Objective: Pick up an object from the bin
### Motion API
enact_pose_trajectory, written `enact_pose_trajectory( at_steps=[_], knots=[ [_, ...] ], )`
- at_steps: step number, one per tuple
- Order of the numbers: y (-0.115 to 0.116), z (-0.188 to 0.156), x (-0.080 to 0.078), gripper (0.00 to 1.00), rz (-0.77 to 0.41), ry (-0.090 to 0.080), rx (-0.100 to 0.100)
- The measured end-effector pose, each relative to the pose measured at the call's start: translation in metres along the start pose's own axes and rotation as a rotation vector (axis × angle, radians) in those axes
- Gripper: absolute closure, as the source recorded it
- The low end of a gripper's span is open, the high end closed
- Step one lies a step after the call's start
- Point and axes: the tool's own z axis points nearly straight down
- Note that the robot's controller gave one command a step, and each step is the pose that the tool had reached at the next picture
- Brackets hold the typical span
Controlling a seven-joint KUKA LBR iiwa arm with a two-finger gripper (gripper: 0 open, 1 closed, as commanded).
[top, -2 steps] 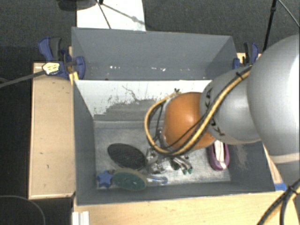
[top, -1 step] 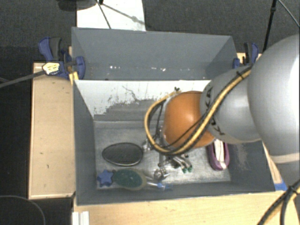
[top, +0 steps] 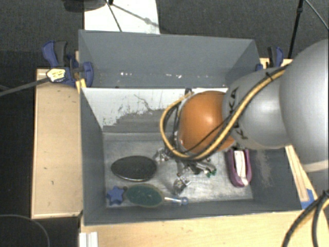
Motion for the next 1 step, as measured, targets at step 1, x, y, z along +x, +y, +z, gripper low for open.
enact_pose_trajectory(
  at_steps=[1],
  knots=[
    [0.0650, -0.0002, -0.0153, 0.00, -0.142, -0.009, 0.007]
  ],
)
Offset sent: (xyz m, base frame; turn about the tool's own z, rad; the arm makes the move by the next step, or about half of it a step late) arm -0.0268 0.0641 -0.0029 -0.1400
